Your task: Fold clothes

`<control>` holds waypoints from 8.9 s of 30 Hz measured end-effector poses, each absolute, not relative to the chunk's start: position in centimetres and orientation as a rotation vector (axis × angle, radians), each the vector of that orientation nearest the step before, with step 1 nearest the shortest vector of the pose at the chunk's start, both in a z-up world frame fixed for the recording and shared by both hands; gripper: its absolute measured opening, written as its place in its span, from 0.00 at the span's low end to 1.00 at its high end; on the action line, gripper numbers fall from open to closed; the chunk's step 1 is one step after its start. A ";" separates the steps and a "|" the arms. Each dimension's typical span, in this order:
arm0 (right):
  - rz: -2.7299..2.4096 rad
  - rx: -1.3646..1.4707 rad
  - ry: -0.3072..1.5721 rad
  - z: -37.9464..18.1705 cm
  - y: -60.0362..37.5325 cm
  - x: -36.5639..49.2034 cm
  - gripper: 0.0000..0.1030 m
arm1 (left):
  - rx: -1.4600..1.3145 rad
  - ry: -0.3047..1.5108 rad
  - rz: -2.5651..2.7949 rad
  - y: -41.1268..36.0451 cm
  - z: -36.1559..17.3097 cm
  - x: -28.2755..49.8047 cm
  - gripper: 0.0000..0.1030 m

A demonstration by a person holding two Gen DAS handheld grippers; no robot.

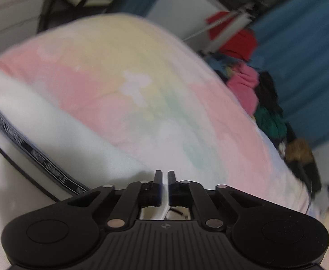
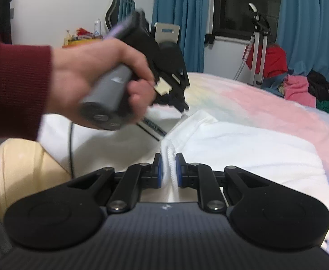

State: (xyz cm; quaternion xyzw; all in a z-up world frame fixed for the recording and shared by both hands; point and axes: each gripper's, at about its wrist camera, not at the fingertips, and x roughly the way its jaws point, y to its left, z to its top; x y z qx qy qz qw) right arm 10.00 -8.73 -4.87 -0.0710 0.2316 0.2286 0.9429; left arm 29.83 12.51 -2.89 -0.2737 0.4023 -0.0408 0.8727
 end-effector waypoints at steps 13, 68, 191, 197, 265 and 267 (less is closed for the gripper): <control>0.474 -0.183 0.432 -4.5 -8.2 9.0 0.16 | -0.643 0.970 -0.196 9.6 -4.7 31.6 0.45; 0.282 0.106 0.513 -3.7 -13.4 9.7 0.80 | -0.950 0.890 0.239 34.0 -4.7 7.1 0.86; 0.018 0.723 0.590 -9.2 -30.0 12.4 0.64 | -0.147 0.593 0.075 4.0 -2.0 10.9 0.94; 0.067 0.808 0.650 -10.9 -30.4 13.2 0.84 | -0.227 0.652 0.075 4.9 -2.5 11.3 0.94; -0.013 0.752 0.311 3.6 -39.2 8.8 0.35 | -0.680 0.510 -0.425 -6.9 10.0 19.2 0.46; -0.052 0.761 0.299 3.9 -42.6 10.7 0.35 | -0.658 0.504 -0.448 -11.0 10.6 23.0 0.45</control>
